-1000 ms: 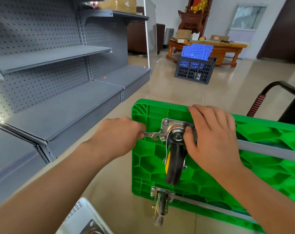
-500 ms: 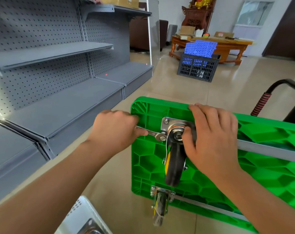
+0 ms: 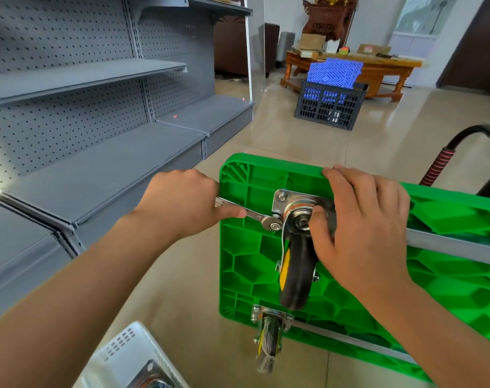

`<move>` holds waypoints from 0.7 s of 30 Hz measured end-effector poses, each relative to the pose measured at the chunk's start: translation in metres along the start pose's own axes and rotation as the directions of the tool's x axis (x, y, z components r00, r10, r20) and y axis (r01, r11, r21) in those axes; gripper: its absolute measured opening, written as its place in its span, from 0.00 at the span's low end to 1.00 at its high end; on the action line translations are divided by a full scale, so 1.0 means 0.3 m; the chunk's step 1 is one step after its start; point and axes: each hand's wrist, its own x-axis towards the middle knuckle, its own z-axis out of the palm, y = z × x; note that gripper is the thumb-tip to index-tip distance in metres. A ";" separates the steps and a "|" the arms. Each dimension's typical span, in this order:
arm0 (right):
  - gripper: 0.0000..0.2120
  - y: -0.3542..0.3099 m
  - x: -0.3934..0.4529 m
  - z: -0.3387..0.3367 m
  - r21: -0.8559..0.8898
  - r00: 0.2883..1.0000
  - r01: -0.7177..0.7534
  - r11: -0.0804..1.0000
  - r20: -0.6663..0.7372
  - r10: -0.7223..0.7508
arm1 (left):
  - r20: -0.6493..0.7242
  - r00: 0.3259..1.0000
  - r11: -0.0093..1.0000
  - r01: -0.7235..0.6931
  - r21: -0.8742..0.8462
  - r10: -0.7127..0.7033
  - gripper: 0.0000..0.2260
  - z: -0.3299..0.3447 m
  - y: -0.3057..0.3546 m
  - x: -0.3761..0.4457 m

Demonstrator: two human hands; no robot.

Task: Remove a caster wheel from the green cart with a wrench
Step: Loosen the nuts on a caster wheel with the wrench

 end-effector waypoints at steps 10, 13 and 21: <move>0.21 0.002 0.003 0.008 0.014 1.000 0.003 1.000 -0.017 -0.003 | 0.076 0.986 0.977 -0.136 -0.167 0.150 0.40 0.019 -0.049 0.049; 0.21 0.005 0.004 0.006 0.014 1.000 0.007 1.000 -0.010 -0.007 | 0.046 0.985 0.970 -0.152 -0.191 0.164 0.42 0.038 -0.057 0.057; 0.21 0.014 0.013 0.000 0.035 1.000 0.019 0.999 -0.009 -0.019 | 0.061 0.987 0.930 -0.120 -0.348 0.150 0.43 0.172 -0.053 0.031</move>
